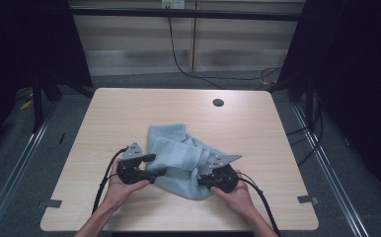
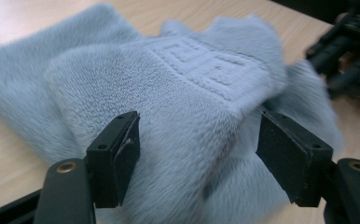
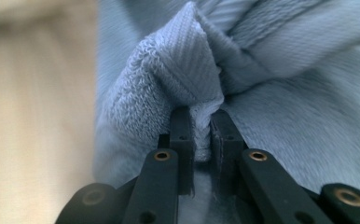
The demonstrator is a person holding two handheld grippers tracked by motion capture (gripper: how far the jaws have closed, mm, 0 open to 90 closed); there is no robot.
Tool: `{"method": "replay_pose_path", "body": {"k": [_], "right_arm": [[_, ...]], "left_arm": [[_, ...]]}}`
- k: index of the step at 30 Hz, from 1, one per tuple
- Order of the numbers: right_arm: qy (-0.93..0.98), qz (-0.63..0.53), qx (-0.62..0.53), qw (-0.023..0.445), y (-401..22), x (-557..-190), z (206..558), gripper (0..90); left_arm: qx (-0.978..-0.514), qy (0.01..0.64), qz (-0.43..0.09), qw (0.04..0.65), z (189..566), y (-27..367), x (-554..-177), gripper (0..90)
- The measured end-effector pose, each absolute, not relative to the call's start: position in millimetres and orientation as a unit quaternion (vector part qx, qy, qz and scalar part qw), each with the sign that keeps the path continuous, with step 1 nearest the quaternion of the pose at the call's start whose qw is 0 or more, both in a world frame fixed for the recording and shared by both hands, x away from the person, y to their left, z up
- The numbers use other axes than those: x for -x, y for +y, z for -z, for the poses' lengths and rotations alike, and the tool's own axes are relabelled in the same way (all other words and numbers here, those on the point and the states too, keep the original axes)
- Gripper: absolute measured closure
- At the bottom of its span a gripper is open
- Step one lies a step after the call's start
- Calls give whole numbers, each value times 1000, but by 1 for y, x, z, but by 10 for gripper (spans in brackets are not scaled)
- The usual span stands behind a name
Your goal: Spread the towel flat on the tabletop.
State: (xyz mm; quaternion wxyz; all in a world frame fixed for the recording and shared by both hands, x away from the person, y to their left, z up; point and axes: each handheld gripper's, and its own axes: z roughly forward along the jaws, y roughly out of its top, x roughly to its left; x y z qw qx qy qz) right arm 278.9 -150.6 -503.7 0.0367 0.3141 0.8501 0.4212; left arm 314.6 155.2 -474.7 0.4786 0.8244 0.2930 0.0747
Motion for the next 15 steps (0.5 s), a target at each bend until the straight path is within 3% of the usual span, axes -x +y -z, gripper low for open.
{"method": "replay_pose_path", "body": {"k": [1,2,4,5,7,11,15], "right_arm": [[851,-424,-310,25,-148,-277,504,809],[854,-427,-298,4,-143,-271,504,784],[862,-423,-281,-5,-139,-264,501,687],[862,-423,-281,-5,-139,-264,501,687],[855,-438,-276,3,-147,-261,487,551],[829,-460,-314,38,-169,-270,476,542],[820,-448,-348,76,-182,-287,475,510]], "left_arm": [[-827,295,-78,472,477,155,-315,298],[-831,296,-90,463,478,156,-314,485],[-827,304,-100,462,481,162,-315,688],[-829,305,-103,457,481,165,-317,688],[-823,318,-97,461,481,172,-320,750],[-794,352,-62,491,484,189,-329,714],[-785,375,-70,489,485,196,-332,687]]}}
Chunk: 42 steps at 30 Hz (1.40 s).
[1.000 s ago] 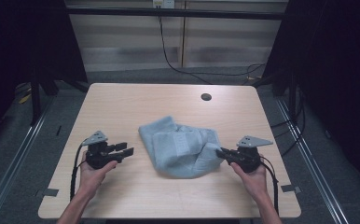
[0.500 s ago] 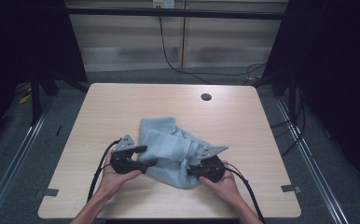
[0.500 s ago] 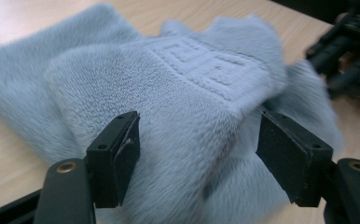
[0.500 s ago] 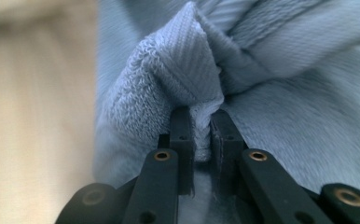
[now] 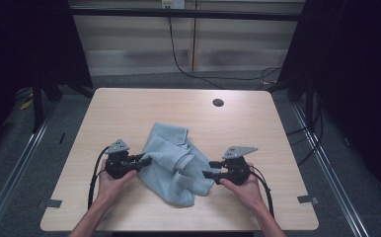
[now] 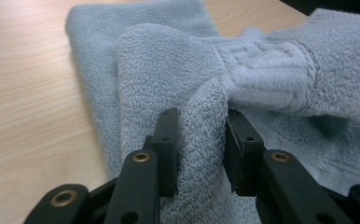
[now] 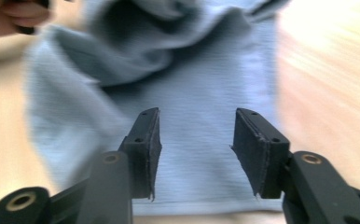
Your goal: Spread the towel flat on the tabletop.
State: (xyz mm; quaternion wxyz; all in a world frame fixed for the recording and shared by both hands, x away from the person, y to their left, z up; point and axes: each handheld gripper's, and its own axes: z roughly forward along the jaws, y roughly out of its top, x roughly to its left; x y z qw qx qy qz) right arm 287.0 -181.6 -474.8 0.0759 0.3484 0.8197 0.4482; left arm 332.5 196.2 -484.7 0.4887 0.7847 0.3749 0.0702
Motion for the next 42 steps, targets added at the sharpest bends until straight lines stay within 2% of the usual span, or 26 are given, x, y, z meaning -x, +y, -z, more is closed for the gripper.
{"method": "replay_pose_path", "body": {"k": [3,5,8,9,10,12,13,14,15,17,18,19,21,24,33,36,39,42], "right_arm": [[826,-432,-355,74,-172,-305,488,441],[831,-427,-348,71,-167,-309,492,429],[836,-415,-347,88,-152,-322,497,348],[835,-418,-347,86,-149,-327,500,338],[838,-407,-352,87,-144,-334,508,317],[834,-413,-349,106,-140,-331,511,337],[834,-413,-349,106,-140,-331,511,337],[838,-407,-347,111,-138,-328,509,409],[843,-406,-335,107,-137,-324,507,626],[845,-403,-331,116,-136,-319,504,749],[845,-403,-331,116,-136,-319,504,749],[844,-405,-331,117,-137,-319,502,774],[824,-437,-346,106,-147,-319,493,783],[809,-456,-352,115,-159,-318,480,788],[774,-498,-364,144,-188,-311,448,785],[766,-499,-374,156,-196,-310,443,788],[761,-497,-384,167,-211,-308,440,790],[752,-496,-396,178,-217,-308,437,794]], "left_arm": [[-781,382,-59,490,488,198,-335,681],[-785,379,-59,486,489,197,-335,671],[-784,382,-58,486,489,197,-335,652],[-782,384,-57,487,489,197,-335,637],[-783,383,-60,487,489,197,-335,570],[-784,380,-70,485,489,197,-334,476],[-783,379,-68,488,488,197,-333,476],[-784,378,-72,487,488,196,-333,444],[-786,377,-78,484,487,195,-332,527],[-790,367,-89,483,486,194,-330,668],[-791,365,-88,484,485,195,-329,668],[-783,368,-81,494,483,197,-329,715],[-769,374,-67,514,481,203,-330,741],[-742,391,-43,543,479,217,-333,749],[-706,394,-11,588,471,229,-331,776],[-693,408,-21,593,469,241,-333,804],[-671,431,-9,604,472,249,-336,830],[-672,432,-18,601,471,254,-338,830]]}}
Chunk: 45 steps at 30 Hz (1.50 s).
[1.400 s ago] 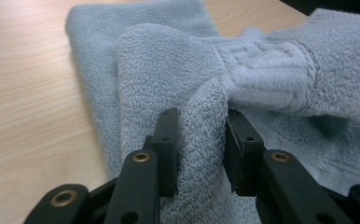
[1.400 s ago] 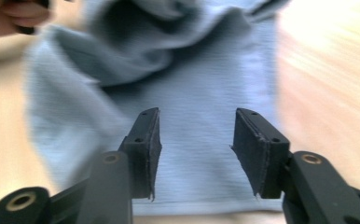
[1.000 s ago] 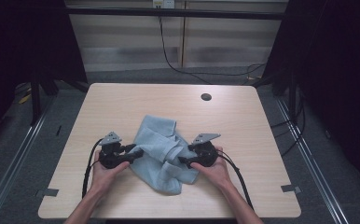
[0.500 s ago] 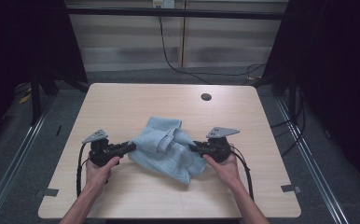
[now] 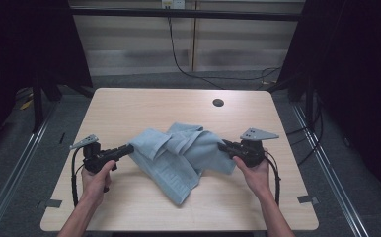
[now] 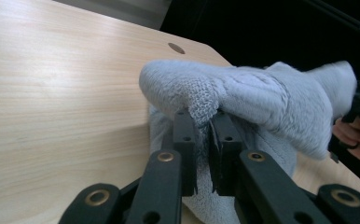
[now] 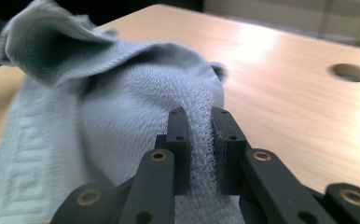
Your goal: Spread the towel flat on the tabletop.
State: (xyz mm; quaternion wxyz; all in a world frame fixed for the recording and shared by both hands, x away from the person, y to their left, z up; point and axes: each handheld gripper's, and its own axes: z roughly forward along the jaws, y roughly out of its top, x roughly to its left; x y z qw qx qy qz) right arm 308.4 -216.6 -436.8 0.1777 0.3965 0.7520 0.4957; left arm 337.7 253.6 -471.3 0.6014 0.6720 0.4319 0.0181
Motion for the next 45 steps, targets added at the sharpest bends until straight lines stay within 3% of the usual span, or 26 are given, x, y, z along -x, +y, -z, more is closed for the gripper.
{"method": "replay_pose_path", "body": {"k": [6,8,13,16,17,19,20,24,31,32,35,39,41,45], "right_arm": [[704,-501,-449,226,-260,-304,426,801],[685,-504,-471,236,-284,-301,426,802],[675,-490,-496,242,-297,-301,434,801],[710,-450,-491,228,-287,-308,447,744],[723,-432,-486,233,-280,-311,452,680],[726,-431,-483,231,-278,-312,453,640],[720,-440,-482,235,-275,-311,450,590],[720,-457,-469,229,-268,-307,443,543],[758,-490,-408,137,-216,-309,451,462],[764,-491,-399,123,-208,-310,453,441],[793,-477,-370,80,-178,-311,467,357],[817,-450,-355,62,-163,-312,480,310],[828,-435,-349,56,-159,-312,485,262],[844,-409,-340,71,-157,-311,491,274]], "left_arm": [[-652,474,-62,589,472,288,-339,830],[-634,499,-60,587,476,301,-341,827],[-642,502,-56,577,481,306,-344,806],[-666,491,-41,560,486,296,-346,767],[-668,486,-40,562,486,295,-345,684],[-668,472,-34,574,482,292,-344,677],[-667,463,-41,582,477,292,-343,632],[-663,462,-59,586,470,291,-341,571],[-714,444,-86,535,473,270,-345,432],[-725,444,-87,520,477,266,-346,432],[-765,435,-84,467,490,253,-348,584],[-794,416,-73,438,496,244,-345,725],[-803,408,-64,430,497,240,-344,753],[-804,404,-54,433,499,238,-342,753]]}}
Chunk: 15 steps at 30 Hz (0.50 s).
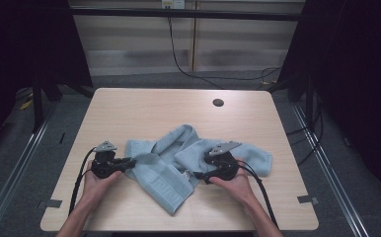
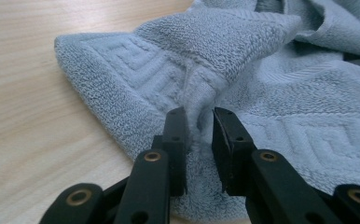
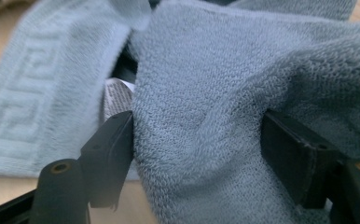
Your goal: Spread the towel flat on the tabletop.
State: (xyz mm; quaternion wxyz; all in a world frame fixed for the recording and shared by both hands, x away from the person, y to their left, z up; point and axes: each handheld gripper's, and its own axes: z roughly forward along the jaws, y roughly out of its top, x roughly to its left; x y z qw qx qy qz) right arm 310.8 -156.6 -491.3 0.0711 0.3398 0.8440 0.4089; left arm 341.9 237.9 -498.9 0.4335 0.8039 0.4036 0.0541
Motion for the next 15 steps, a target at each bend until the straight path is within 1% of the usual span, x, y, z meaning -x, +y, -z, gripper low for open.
{"method": "replay_pose_path", "body": {"k": [1,2,4,5,6,7,8,9,11,13,15], "right_arm": [[846,-406,-339,74,-157,-311,493,293],[847,-401,-340,81,-157,-310,495,342],[845,-395,-344,106,-160,-312,495,522],[840,-397,-354,111,-163,-315,494,633],[832,-403,-364,118,-170,-320,491,726],[828,-405,-367,123,-173,-323,490,756],[819,-409,-380,136,-182,-332,485,792],[809,-415,-392,143,-189,-337,481,796],[799,-421,-404,148,-195,-343,476,800],[771,-432,-436,170,-216,-363,463,802],[763,-432,-447,178,-222,-369,459,801]], "left_arm": [[-802,404,-53,436,499,238,-341,753],[-803,401,-51,437,500,238,-340,752],[-803,399,-42,441,499,238,-338,752],[-804,395,-40,443,498,237,-337,753],[-805,393,-39,443,497,237,-335,773],[-801,396,-31,449,497,237,-334,789],[-802,391,-23,450,496,235,-332,832],[-802,391,-23,450,496,235,-332,847],[-807,384,-23,449,494,230,-327,851],[-809,375,-15,452,492,226,-323,856],[-811,367,-4,455,491,220,-318,856]]}}
